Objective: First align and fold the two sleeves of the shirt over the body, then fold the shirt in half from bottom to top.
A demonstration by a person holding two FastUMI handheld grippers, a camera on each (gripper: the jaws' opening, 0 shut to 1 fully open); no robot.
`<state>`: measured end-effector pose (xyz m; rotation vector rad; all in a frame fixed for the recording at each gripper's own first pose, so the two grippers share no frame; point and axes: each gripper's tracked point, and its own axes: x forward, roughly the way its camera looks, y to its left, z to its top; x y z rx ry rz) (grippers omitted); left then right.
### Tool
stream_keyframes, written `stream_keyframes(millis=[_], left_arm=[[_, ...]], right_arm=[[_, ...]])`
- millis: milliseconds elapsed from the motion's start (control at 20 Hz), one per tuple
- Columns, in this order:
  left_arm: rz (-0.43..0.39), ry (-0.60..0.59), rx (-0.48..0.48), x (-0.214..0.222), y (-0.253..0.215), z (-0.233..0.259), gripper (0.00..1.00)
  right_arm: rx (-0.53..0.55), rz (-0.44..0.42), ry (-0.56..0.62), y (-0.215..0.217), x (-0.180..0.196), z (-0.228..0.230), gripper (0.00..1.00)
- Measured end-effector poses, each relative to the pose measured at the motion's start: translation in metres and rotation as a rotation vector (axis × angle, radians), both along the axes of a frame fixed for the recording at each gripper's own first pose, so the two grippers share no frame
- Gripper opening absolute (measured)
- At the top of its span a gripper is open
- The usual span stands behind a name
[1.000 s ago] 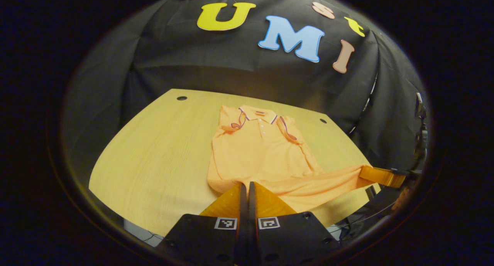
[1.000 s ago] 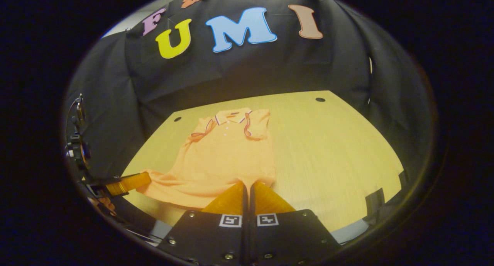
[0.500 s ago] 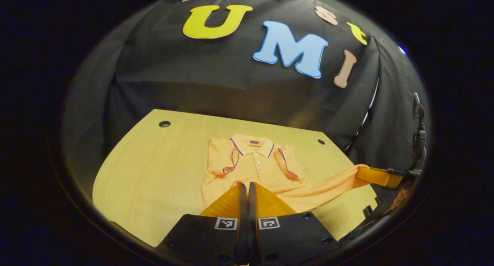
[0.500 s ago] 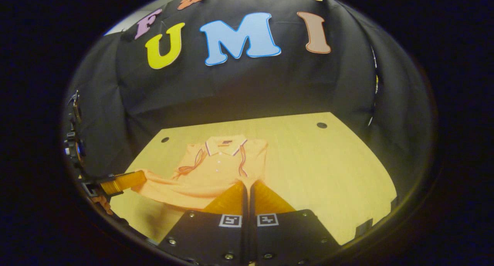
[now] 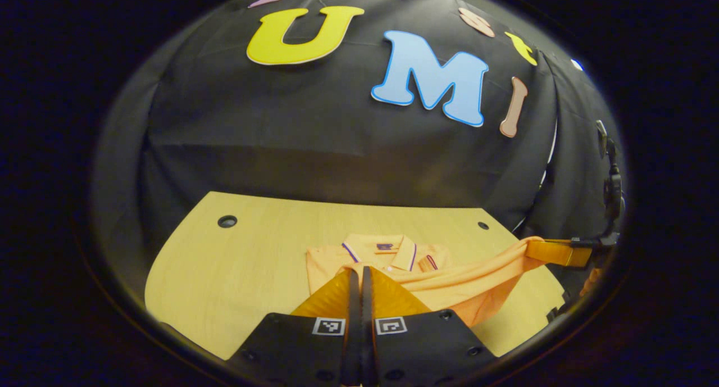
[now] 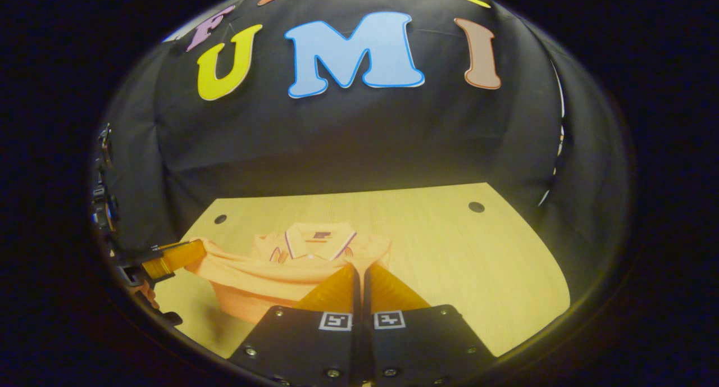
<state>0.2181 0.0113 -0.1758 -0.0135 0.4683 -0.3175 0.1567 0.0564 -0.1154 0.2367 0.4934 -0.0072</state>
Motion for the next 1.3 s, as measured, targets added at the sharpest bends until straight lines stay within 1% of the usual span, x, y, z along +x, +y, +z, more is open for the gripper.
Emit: stream_keyframes(millis=[250, 450, 600, 750, 800, 950, 1200, 1300], left_arm=[[0.005, -0.062, -0.007, 0.046, -0.001, -0.014, 0.05], [0.02, -0.152, -0.013, 0.083, -0.001, -0.017, 0.05], [0.032, -0.192, 0.01, 0.103, 0.003, -0.025, 0.05], [0.037, -0.2, 0.038, 0.119, 0.006, -0.04, 0.05], [0.037, -0.194, 0.048, 0.122, 0.005, -0.047, 0.06], [0.028, -0.173, 0.062, 0.131, 0.003, -0.062, 0.05], [0.018, -0.142, 0.09, 0.137, 0.003, -0.081, 0.06], [0.003, -0.111, 0.116, 0.136, 0.001, -0.093, 0.06]], right_arm=[[-0.044, -0.01, -0.008, 0.001, 0.046, -0.007, 0.0], [-0.057, -0.018, -0.036, 0.004, 0.084, -0.017, 0.0], [-0.075, -0.033, -0.033, 0.004, 0.109, -0.03, 0.0], [-0.101, -0.039, -0.015, 0.005, 0.129, -0.048, 0.0], [-0.112, -0.04, -0.003, 0.006, 0.133, -0.055, 0.0], [-0.137, -0.038, 0.042, 0.008, 0.141, -0.075, 0.02], [-0.159, -0.027, 0.085, 0.012, 0.145, -0.094, 0.04], [-0.161, -0.016, 0.107, 0.015, 0.142, -0.1, 0.04]])
